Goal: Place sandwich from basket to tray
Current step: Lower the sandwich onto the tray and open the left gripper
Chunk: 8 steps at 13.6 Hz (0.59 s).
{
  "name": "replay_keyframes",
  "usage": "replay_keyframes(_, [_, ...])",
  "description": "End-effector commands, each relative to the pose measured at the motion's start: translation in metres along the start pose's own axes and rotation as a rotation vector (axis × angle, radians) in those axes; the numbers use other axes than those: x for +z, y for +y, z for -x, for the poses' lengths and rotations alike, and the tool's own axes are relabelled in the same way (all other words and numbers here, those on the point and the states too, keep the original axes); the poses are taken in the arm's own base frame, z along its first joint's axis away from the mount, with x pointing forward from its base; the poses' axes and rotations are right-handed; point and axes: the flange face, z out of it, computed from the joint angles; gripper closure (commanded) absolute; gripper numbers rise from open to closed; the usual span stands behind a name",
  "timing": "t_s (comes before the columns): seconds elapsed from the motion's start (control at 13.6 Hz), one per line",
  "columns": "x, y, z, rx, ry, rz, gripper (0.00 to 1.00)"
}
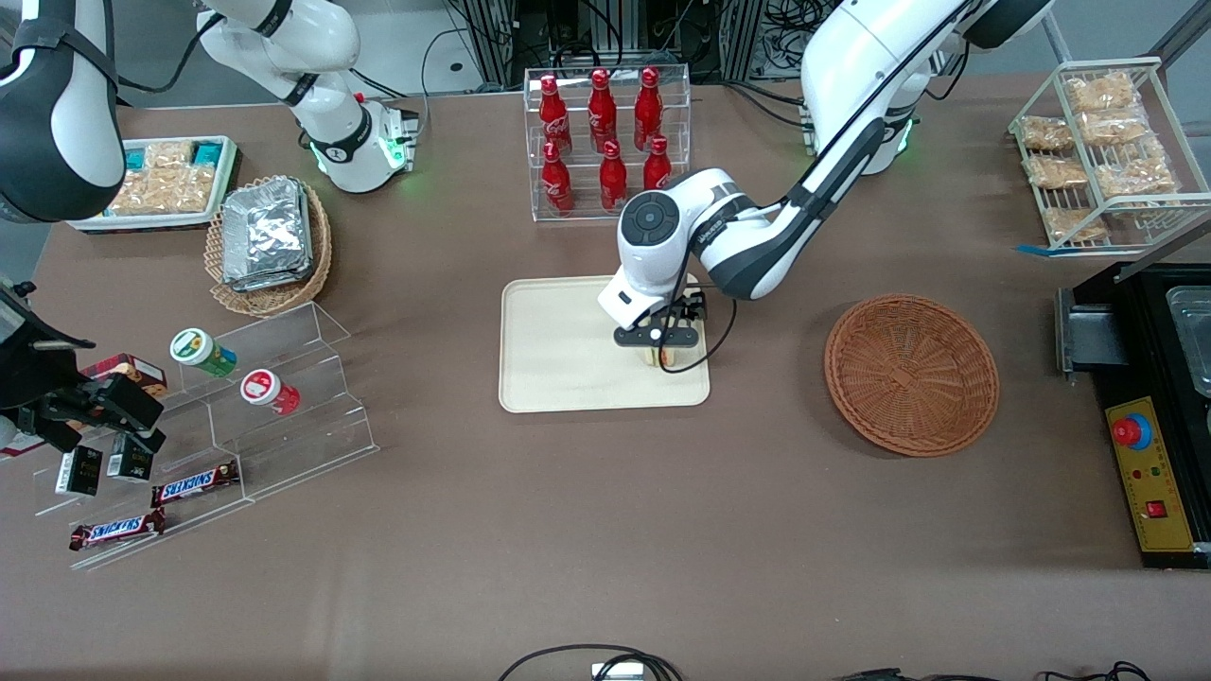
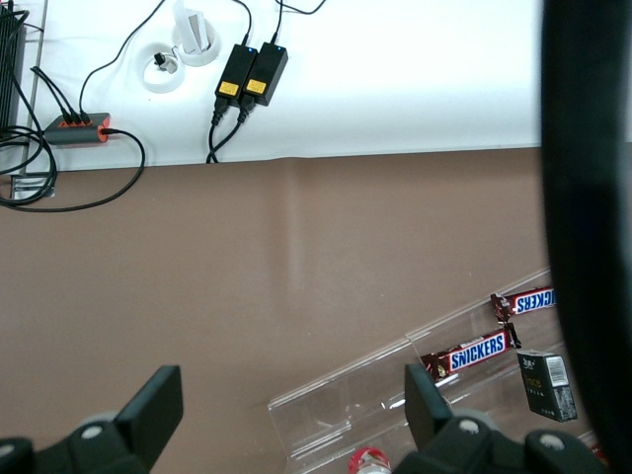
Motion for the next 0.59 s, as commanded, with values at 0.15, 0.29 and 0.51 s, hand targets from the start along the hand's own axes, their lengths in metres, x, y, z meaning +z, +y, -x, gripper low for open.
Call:
replay_keyframes(0.15, [-0.056,-0.031,-0.048,-0.191,0.006,-0.007,0.01])
replay_keyframes(0.29, [-0.083,-0.075,-0.072,-0.252,0.007,-0.041,0.01])
replay_keyframes(0.51, [-0.107,-0.148,-0.102,-0.365,0.003,-0.079,0.01])
